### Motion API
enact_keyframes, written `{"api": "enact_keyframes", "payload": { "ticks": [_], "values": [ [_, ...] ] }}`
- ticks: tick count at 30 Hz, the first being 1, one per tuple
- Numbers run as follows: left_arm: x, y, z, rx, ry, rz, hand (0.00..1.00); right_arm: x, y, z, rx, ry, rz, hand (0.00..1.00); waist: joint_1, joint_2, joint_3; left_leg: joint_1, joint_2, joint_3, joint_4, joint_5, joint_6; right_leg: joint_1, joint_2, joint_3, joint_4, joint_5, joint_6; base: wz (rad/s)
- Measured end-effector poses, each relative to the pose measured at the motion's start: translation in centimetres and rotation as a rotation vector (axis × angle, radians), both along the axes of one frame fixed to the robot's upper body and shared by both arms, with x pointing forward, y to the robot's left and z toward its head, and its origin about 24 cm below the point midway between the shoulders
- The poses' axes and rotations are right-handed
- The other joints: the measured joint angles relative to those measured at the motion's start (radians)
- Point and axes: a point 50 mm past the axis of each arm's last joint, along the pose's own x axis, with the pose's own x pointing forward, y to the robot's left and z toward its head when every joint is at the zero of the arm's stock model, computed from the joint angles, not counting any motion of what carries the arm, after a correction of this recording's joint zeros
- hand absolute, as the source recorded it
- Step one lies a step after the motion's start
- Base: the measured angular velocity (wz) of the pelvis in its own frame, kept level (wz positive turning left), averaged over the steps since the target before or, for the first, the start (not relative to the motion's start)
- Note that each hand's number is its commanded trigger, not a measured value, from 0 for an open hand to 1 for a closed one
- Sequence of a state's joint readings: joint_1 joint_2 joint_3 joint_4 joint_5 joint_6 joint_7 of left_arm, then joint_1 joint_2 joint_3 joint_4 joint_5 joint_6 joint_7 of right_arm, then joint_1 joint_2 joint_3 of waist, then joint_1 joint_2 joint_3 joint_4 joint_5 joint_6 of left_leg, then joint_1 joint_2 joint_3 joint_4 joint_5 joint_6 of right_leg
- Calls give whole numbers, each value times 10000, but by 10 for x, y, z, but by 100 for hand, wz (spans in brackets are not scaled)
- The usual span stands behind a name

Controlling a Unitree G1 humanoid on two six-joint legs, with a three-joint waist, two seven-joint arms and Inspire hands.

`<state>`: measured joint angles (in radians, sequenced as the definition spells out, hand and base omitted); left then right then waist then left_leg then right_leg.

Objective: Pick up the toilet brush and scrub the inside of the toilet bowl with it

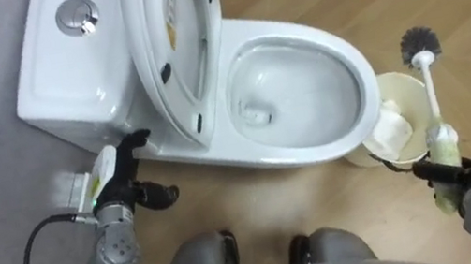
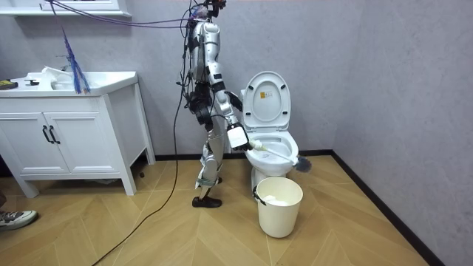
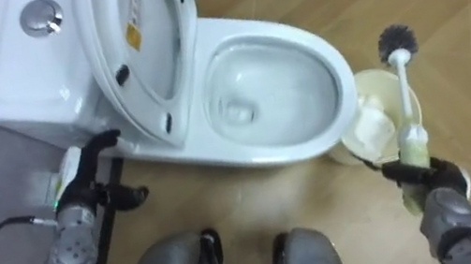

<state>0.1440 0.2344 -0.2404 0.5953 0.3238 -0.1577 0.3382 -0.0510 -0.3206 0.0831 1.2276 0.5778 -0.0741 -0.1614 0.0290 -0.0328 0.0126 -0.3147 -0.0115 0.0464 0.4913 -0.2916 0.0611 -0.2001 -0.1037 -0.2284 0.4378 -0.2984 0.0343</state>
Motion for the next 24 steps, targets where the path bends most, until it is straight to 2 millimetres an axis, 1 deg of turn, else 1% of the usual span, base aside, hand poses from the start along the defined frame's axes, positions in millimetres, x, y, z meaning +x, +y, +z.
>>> {"api": "enact_keyframes", "payload": {
  "ticks": [3,5,7,9,10,14,15,16,18,20,21,23,24],
  "values": [
    [-9,1,-1,-42,120,15,0,-5,9,-4,-36,209,551,100,-15,-8,-3,485,-30,-45,-286,43,13,618,31,-151,-578,156,42,4],
    [-13,3,-1,-7,165,4,0,-3,14,-5,-93,280,992,100,-25,-23,-4,777,-36,-81,-446,62,8,997,80,-189,-916,255,68,6],
    [-13,6,0,13,102,98,0,3,19,-5,-194,155,1503,100,-21,-63,-7,1099,-78,-201,-633,119,-7,1423,129,-242,-1246,347,104,12],
    [-14,8,1,-6,-15,175,0,7,19,-3,-306,-97,1674,100,2,-93,-6,1317,-115,-266,-735,140,-17,1672,128,-325,-1378,353,107,15],
    [-16,11,2,-11,-96,274,0,9,20,-1,-327,-263,1684,100,25,-124,-22,1455,-145,-323,-811,164,-27,1876,127,-404,-1517,365,105,15],
    [-19,20,6,241,-313,559,0,15,20,1,-440,-585,1818,100,103,-186,-37,1879,-167,-435,-1023,200,-49,2311,168,-492,-1756,401,100,11],
    [-18,22,10,487,-502,508,0,15,20,2,-494,-578,1899,100,123,-207,-51,1925,-177,-505,-1112,204,-60,2393,188,-518,-1825,411,96,7],
    [-18,24,16,837,-774,357,0,16,20,2,-626,-536,2165,100,236,-232,-67,1953,-177,-517,-1167,223,-90,2430,190,-542,-1823,426,78,6],
    [-16,26,25,1231,-1198,112,0,19,21,4,-937,-439,2847,100,268,-253,-55,1948,-190,-626,-1150,234,-105,2511,188,-717,-1840,433,68,15],
    [-11,25,34,1327,-1703,126,0,23,23,5,-1113,-413,3352,100,347,-258,-58,1938,-201,-712,-1137,242,-117,2541,200,-773,-1860,435,66,16],
    [-8,25,39,1326,-2024,137,0,25,24,6,-1240,-436,3676,100,544,-253,-60,1930,-203,-733,-1127,245,-122,2570,209,-781,-1906,440,60,5],
    [-2,24,50,1294,-2629,144,0,27,25,6,-1382,-427,4109,100,717,-251,-60,1914,-204,-748,-1137,253,-135,2597,224,-793,-1996,450,47,2],
    [1,25,62,1297,-3276,205,0,27,26,7,-1539,-375,4459,100,884,-257,-67,1900,-202,-759,-1122,262,-148,2575,227,-795,-1998,450,47,6]
  ]
}}
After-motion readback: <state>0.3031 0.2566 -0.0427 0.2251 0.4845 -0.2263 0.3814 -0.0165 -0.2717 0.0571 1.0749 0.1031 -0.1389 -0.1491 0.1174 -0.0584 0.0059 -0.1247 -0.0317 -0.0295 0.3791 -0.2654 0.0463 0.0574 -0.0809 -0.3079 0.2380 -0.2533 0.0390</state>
